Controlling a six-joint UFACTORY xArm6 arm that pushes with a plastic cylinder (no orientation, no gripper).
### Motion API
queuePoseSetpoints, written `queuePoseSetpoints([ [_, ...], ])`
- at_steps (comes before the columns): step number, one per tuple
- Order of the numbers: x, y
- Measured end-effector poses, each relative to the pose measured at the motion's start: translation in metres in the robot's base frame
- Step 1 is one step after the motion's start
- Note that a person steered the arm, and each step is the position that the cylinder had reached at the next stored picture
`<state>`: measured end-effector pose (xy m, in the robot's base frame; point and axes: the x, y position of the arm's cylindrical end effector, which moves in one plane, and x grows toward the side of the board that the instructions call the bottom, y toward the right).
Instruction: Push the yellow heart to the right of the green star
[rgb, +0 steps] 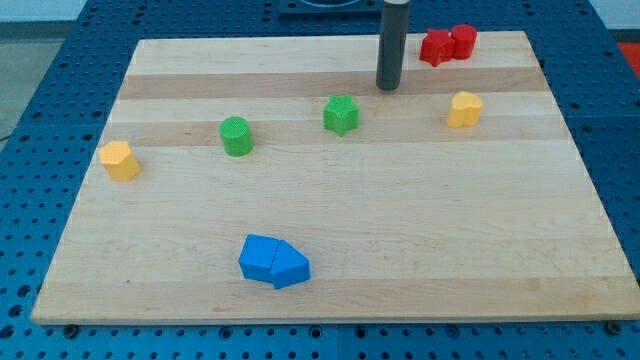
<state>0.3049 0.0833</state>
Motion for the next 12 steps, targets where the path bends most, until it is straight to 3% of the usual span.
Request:
queuePoseSetpoints([
  [4,0.048,0.084],
  [5,0.071,0.054],
  [7,0.034,0.047],
  [10,0.034,0.069],
  [12,0.054,-0.016],
])
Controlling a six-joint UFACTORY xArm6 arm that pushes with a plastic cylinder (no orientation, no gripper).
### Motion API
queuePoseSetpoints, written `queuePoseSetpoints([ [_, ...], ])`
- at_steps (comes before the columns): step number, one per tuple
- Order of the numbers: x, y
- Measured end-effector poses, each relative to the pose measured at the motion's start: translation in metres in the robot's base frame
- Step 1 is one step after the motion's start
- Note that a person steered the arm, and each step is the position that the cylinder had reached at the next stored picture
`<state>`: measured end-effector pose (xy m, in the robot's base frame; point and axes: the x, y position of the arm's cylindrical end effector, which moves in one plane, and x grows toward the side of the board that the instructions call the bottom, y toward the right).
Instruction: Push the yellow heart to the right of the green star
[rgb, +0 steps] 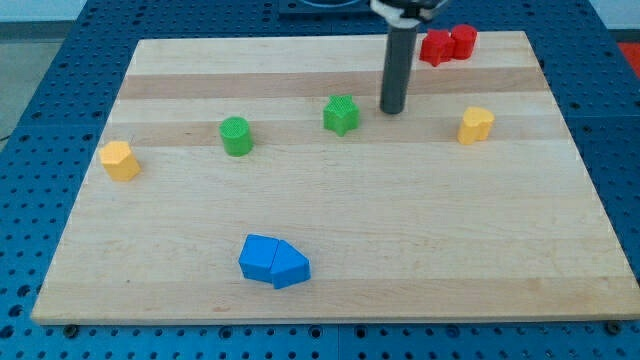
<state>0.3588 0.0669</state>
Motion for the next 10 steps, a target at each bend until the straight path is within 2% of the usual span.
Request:
queuePoseSetpoints([
  [1,0.034,-0.003],
  [2,0.048,0.016],
  [4,0.047,0.090],
  [6,0.043,0.117],
  [7,0.057,0.095],
  [9,0.131,-0.064],
  [10,0.136,-0.160],
])
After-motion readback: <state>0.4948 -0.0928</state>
